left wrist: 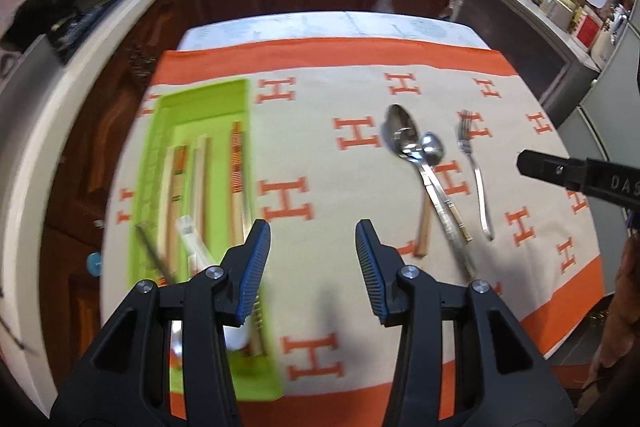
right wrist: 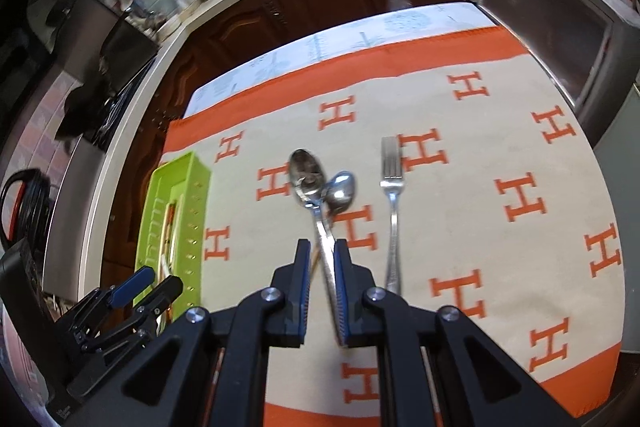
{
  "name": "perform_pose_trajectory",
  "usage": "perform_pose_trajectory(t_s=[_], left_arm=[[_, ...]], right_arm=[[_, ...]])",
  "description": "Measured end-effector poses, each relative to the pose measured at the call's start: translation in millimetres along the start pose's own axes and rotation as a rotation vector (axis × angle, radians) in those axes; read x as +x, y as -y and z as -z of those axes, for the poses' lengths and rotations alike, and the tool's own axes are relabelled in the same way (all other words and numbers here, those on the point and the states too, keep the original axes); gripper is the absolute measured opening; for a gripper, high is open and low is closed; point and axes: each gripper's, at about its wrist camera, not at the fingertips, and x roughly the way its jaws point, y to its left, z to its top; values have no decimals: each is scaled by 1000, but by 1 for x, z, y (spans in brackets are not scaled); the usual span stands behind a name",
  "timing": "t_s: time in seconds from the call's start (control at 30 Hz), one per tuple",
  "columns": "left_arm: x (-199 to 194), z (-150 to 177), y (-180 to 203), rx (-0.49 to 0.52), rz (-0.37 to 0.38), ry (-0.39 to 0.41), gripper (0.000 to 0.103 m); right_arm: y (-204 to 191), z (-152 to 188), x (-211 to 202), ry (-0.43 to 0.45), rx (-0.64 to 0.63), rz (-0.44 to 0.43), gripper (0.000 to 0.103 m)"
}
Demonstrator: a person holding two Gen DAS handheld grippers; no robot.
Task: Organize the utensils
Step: 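Move both open tools back to the remaining spoons and fork, then grasp a steel spoon with the right tool while the left tool grasps another steel spoon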
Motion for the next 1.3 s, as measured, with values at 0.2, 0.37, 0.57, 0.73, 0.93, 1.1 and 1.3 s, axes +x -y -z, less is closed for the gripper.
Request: perform_pose_trajectory(t_s=[0.2,0.37,0.57,0.73,0.93,1.1,1.3], left_arm=[[44,-9,28,32,94,-111,41],[76,-11,43,30,149,-183,41],[101,-27,47,-29,185,-191,41],[116,-42,43,-64,184,-200,41],[120,-44,43,-64,191,-200,41],[118,-44,37,-76,190,-194,41],[120,-45,33,-86,195,-192,41]], right_arm=[[22,-1,14,-32,33,1,11],[31,1,30,-79,27,-8,11],[30,5,50,-134,-4,-54,11],[19,4,75,-199,-73,-77,11],[10,2,95,-242,-134,-55,11],[2,2,102,-250,-185,-32,11],[-7,0,106,-235,-260,52,11]])
